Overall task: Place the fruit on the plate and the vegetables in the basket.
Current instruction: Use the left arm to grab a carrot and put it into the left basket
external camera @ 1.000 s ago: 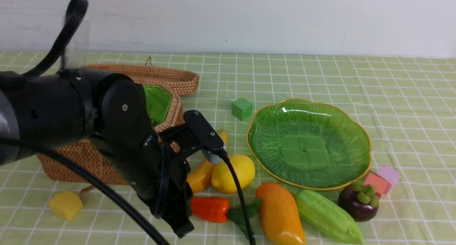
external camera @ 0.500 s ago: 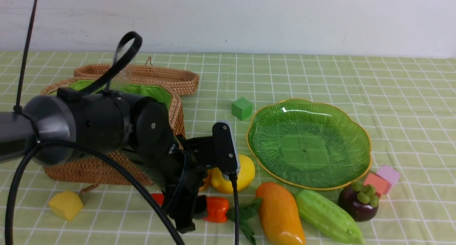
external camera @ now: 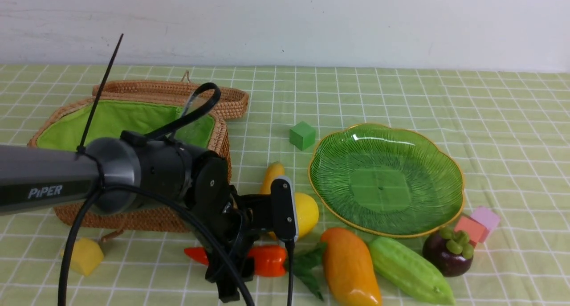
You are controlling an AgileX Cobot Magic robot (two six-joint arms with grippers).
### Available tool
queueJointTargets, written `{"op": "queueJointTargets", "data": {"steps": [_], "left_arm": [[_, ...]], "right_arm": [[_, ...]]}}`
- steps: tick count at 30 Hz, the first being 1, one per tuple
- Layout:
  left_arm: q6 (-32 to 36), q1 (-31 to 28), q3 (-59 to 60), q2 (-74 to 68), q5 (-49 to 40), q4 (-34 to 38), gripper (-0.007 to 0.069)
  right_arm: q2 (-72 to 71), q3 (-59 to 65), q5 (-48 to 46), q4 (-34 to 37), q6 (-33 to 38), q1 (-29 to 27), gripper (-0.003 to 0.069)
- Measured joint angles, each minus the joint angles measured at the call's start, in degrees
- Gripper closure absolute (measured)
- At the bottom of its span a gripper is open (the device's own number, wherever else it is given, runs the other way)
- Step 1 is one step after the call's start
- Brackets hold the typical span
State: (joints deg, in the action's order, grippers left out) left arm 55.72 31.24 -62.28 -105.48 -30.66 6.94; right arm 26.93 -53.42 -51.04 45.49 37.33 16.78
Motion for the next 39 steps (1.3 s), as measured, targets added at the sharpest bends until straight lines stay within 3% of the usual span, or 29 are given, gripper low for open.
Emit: {"op": "queueJointTargets", "data": {"steps": [2,7,14,20,26,31,39], "left_arm": [[0.0,0.0,0.0,0.01,0.17,0.0,0.0336],[0.0,0.0,0.0,0.16,-0.69,0.0,0.0333],[-1.66,0.0,0.0,7.57,-10.71,2.51,0.0333],[-7.62,0.0,0.0,21.31,-15.32,5.9,0.0333],[-9.34,-0.06,0.0,32.13,-12.31,4.3,0.0333],[-14.1,-0.06,0.0,33.85,-9.53,-3.92,0.0333],[-27.47,-0.43,-0.14,26.73,-3.64,-37.59,0.0333]], "right_arm": [[0.0,0.0,-0.05,0.0,0.0,0.0,0.0578],[0.0,0.0,-0.05,0.0,0.0,0.0,0.0575],[0.0,0.0,-0.25,1.31,-0.25,0.0,0.0573],[0.0,0.0,-2.94,-0.82,-5.21,0.0,0.057],[0.62,0.0,-7.65,-9.02,-13.96,0.0,0.0567],[2.18,0.0,-12.04,-12.92,-18.5,0.0,0.0564],[2.4,0.0,-7.14,-9.93,-15.72,0.0,0.0562]]}}
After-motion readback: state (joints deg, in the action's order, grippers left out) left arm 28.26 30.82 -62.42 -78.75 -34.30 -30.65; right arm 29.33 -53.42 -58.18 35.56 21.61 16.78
